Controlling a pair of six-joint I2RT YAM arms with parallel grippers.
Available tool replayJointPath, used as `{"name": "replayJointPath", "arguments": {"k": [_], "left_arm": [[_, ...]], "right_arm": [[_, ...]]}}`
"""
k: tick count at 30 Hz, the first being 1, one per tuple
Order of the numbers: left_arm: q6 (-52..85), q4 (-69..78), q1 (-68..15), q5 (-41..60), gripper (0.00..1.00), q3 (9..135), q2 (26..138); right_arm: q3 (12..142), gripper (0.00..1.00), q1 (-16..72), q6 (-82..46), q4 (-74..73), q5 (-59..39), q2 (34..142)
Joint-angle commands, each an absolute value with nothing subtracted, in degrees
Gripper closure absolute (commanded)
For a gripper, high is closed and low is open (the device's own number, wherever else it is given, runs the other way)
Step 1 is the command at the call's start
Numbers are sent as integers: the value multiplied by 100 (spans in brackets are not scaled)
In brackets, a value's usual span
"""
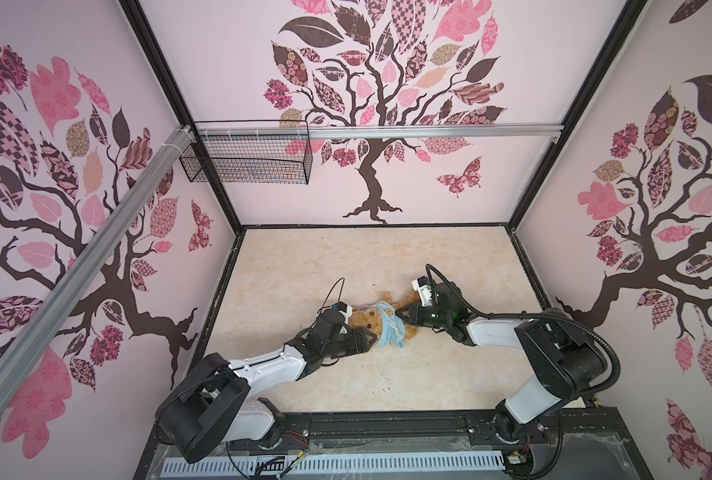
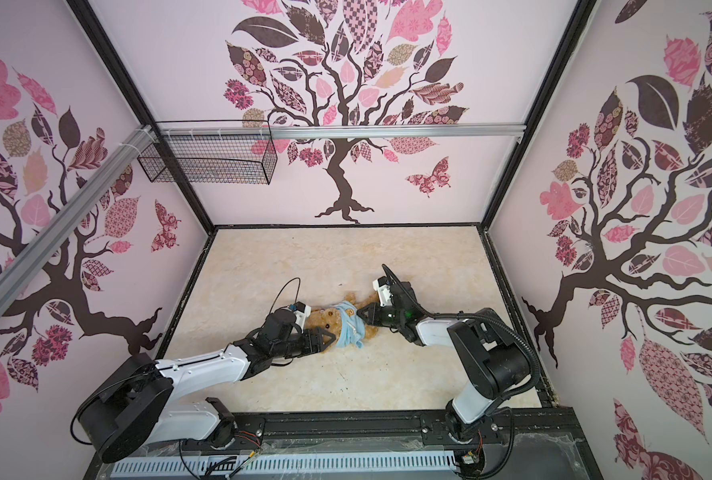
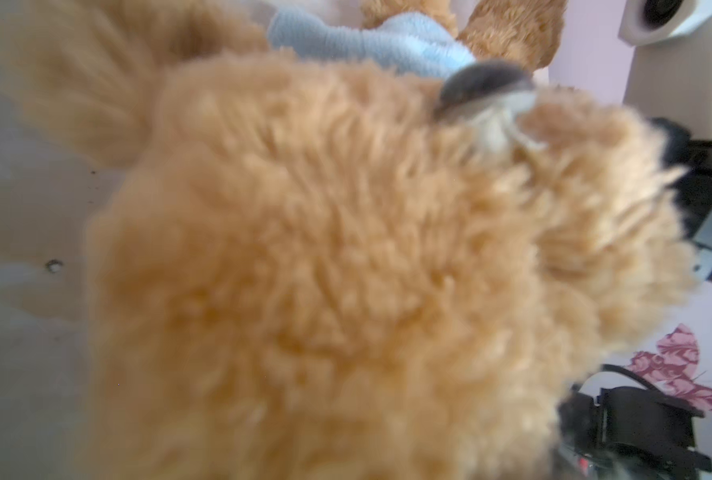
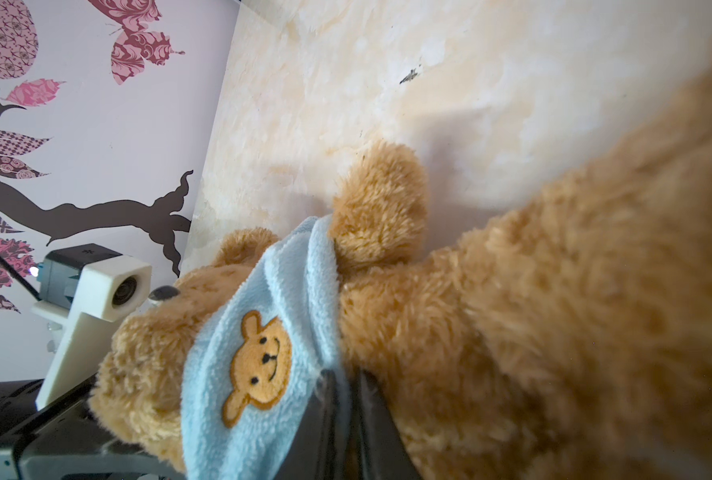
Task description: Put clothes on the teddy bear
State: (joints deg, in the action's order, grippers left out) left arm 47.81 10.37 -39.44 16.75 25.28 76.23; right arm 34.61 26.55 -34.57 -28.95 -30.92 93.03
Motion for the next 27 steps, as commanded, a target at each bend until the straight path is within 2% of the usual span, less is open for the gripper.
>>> {"name": "replayJointPath", "arguments": {"k": [1, 3, 6, 9, 14, 19, 23, 27], "left_arm": [[4398, 976, -3964, 1478, 34, 2893, 7642], [4204, 664, -3964, 1377, 35, 3015, 7627], [3999, 520, -3955, 1271, 29, 3117, 7620], [3904, 457, -3946, 1147, 28, 3173, 7632], [3902, 476, -3943, 1109, 33, 3241, 7670], [3841, 492, -3924, 938, 53, 3201, 7514], [3692, 437, -3886, 951, 74, 3209, 7346], [4128, 281, -3735, 1538, 99, 3410, 7302]], "right_arm": [[3587, 83, 2672, -3157, -2177, -2958, 9360], [3692, 81, 2671, -2941, -1900, -2920, 9232], [3800, 80, 2672, -2710, -1601, -2849, 9108], [3850, 80, 2672, -2594, -1478, -2877, 9088], [3923, 78, 2669, -2452, -1304, -2945, 9093], [4086, 70, 2672, -2112, -640, -2608, 8668], [4103, 57, 2671, -1839, 88, -2194, 7850], [3824, 55, 2667, -1654, 490, -2399, 6873]]}}
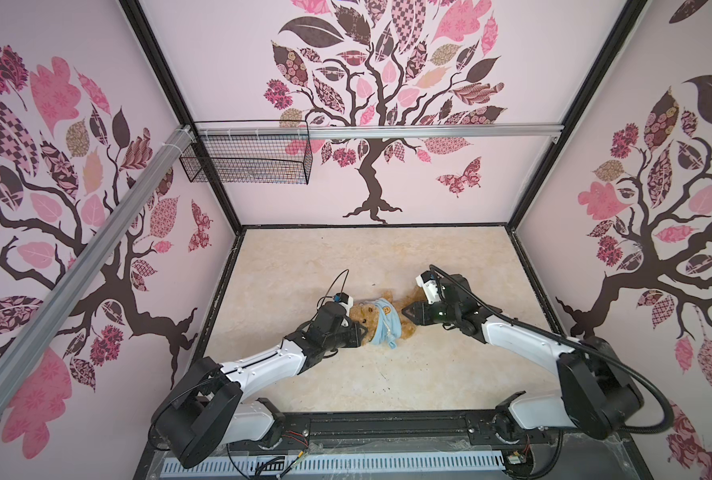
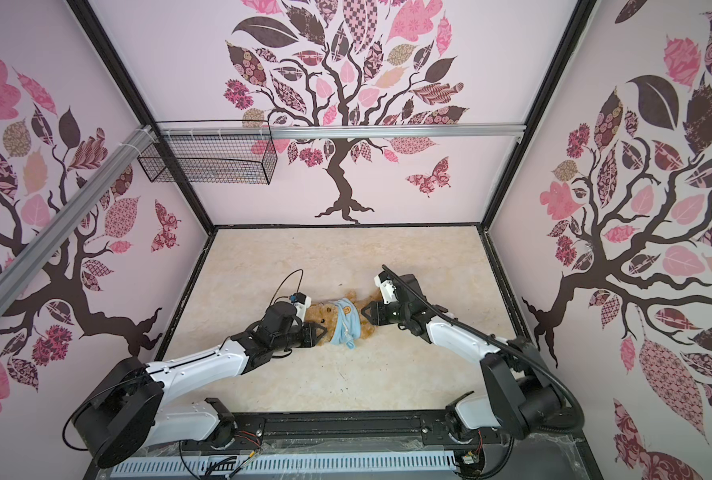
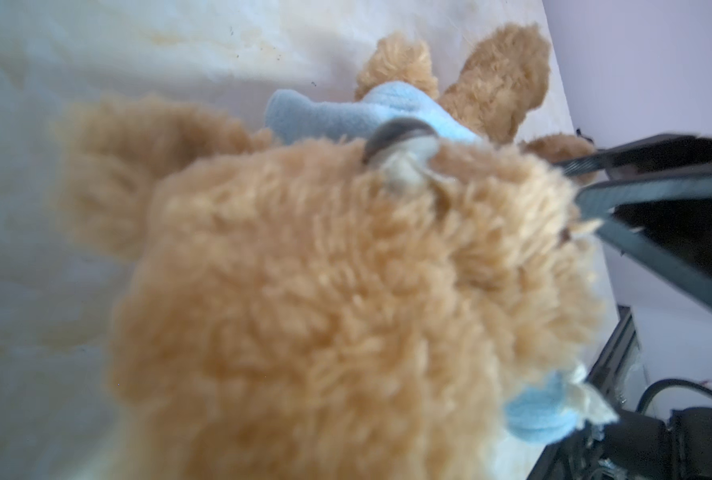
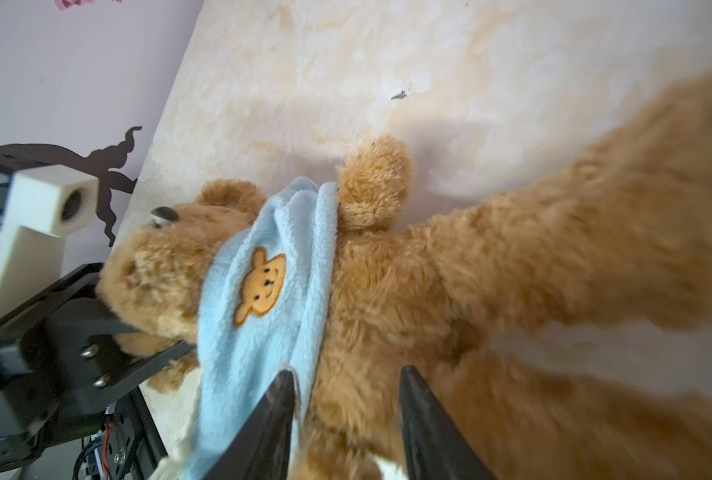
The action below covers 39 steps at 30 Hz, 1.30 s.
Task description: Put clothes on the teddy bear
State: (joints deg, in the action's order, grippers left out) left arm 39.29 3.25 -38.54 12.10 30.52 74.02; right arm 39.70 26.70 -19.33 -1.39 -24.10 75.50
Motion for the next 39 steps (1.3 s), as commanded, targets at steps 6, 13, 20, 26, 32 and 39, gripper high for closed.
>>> {"name": "replayJointPath", "arguments": {"k": [6, 13, 20, 26, 32, 39], "left_arm": [[5692, 116, -2982, 3406, 100, 3743, 7343], [6252, -424, -2747, 4666, 100, 4349, 7441], [6305, -552, -2758, 4852, 100, 4516, 7410], [6163, -702, -2758, 4852, 100, 4544, 7401], [6093, -739, -2760, 4858, 100, 4531, 7409], [6049, -789, -2796, 4812, 100, 4507, 7418]], "right_arm": [[2791, 60, 2942, -1625, -362, -2617, 5483], [2005, 61, 3608, -1730, -2096, -2056, 5546], [1918, 66, 3612, -1806, -3221, -1809, 6369], [1922, 67, 3612, -1648, -3386, -1667, 6389], [2030, 74, 3609, -1461, -3374, -1675, 6500], [2070, 76, 3612, -1361, -3445, -1992, 6363]]}}
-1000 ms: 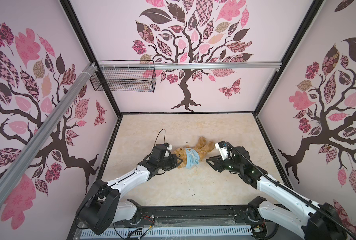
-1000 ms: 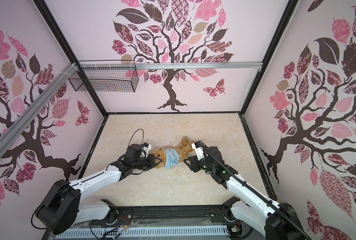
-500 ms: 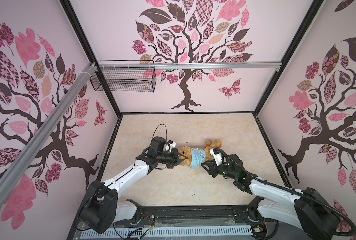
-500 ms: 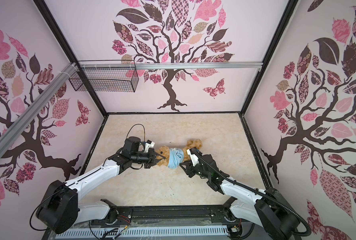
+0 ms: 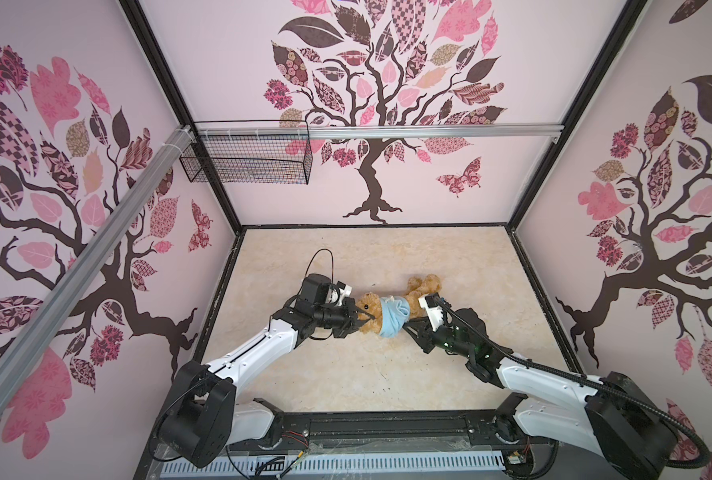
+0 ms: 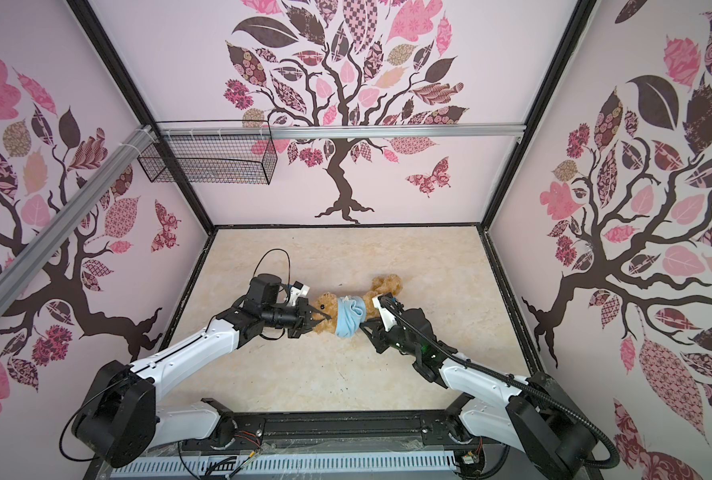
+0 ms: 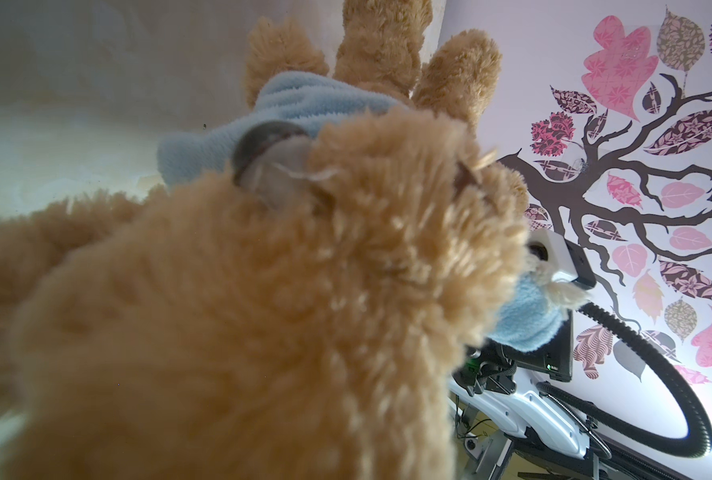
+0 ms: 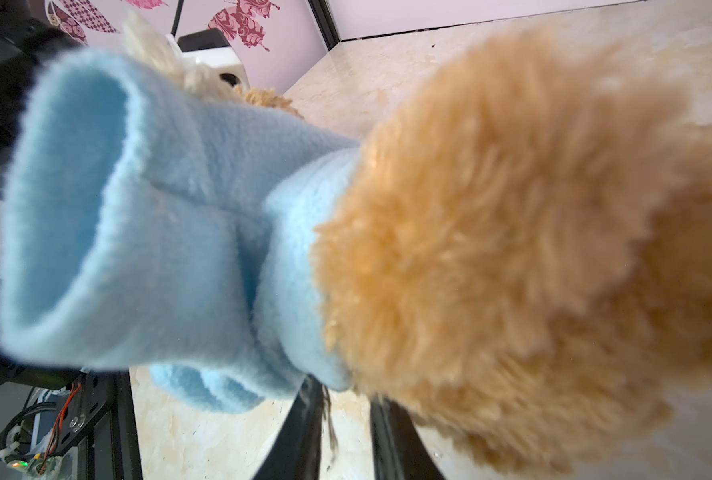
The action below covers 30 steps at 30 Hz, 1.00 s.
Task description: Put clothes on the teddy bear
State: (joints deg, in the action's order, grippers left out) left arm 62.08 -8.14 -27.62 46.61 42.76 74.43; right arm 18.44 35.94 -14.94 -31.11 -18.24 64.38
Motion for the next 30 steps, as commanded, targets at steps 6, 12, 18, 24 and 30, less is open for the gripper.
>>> {"name": "replayJointPath", "arguments": {"k": [6, 12, 18, 24, 30], "left_arm": [[6041, -789, -2821, 4799, 100, 4488, 7418], [6017, -793, -2859, 4790, 100, 4473, 7435], [5994, -806, -2900, 4799, 100, 4476, 7447], [5636, -1223, -2909, 4520, 100, 4575, 7388], [3976, -2980, -2909, 3067, 100, 5012, 7343]], "right_arm": [[2025, 77, 3612, -1364, -3465, -1991, 6243], [2014, 79, 3616, -1306, -3489, -1977, 6120], [2091, 82, 3612, -1304, -3520, -1957, 6270], [2206, 100, 3554, -1557, -2801, -891, 6311], [2169, 100, 2513, -2517, -1951, -816, 5907]]}}
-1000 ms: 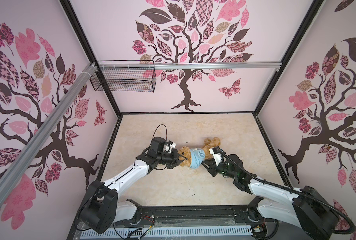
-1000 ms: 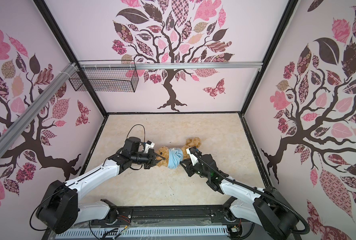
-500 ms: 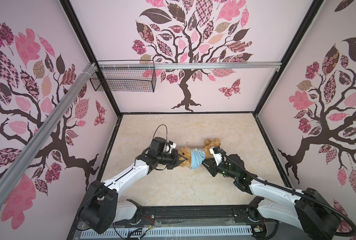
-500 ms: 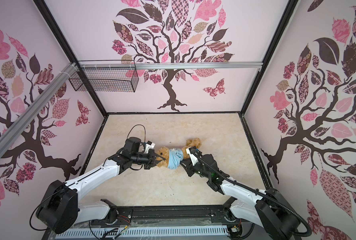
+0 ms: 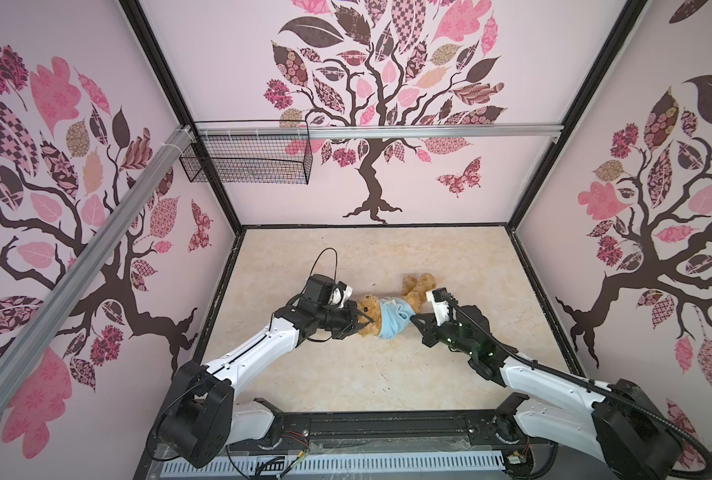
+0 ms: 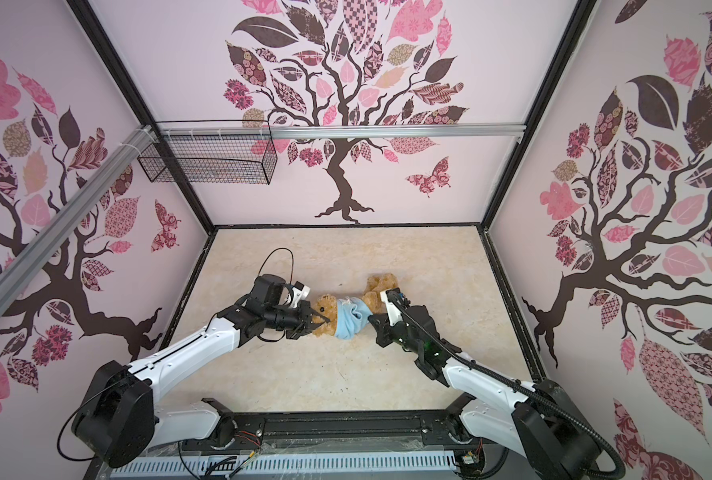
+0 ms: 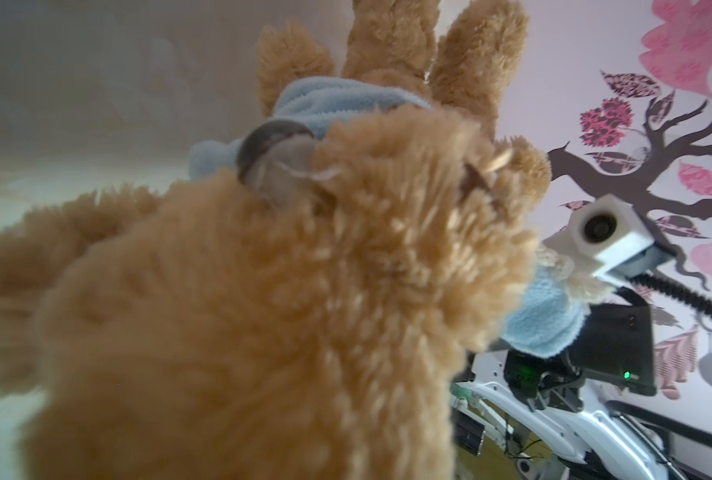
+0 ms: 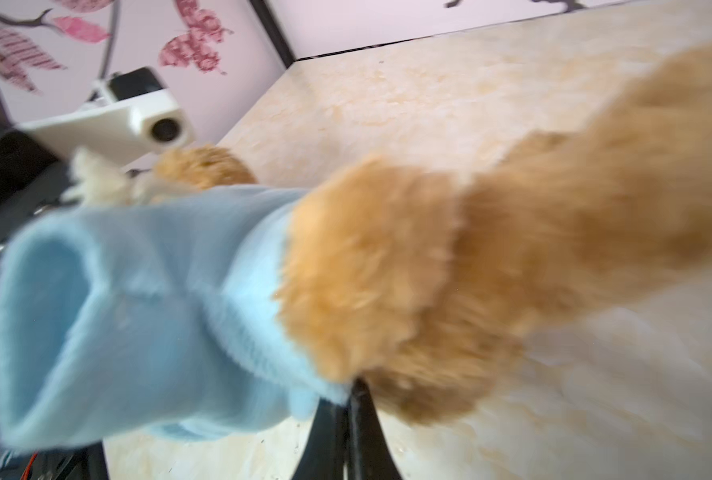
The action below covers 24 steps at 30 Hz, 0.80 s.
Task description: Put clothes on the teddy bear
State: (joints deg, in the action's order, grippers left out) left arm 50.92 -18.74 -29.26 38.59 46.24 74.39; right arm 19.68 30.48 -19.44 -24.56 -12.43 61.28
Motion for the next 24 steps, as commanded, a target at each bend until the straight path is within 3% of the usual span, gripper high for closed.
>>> {"name": "replayJointPath", "arguments": {"k": [1, 8, 13, 19, 24], "left_arm": [[3780, -3135, -2912, 2897, 100, 5063, 7367], [2595, -3699, -2901, 2595, 100, 5242, 7377], [2189, -3505, -2889, 2610, 100, 5083, 7227], [2124, -2606, -3076, 2757, 100, 4945, 7264], [1836, -1779, -3310, 2522, 100, 4749, 7369]], "right_arm": [[2208, 100, 2382, -2579, -1804, -867, 5906], [2407, 100, 1360, -3061, -1460, -1565, 6527], [2449, 100, 1136, -3020, -1481, -1654, 6662], [2251, 100, 1324, -3021, -2693, -3463, 6796], [2378, 85, 1564, -2471, -1625, -3649, 6307]]}}
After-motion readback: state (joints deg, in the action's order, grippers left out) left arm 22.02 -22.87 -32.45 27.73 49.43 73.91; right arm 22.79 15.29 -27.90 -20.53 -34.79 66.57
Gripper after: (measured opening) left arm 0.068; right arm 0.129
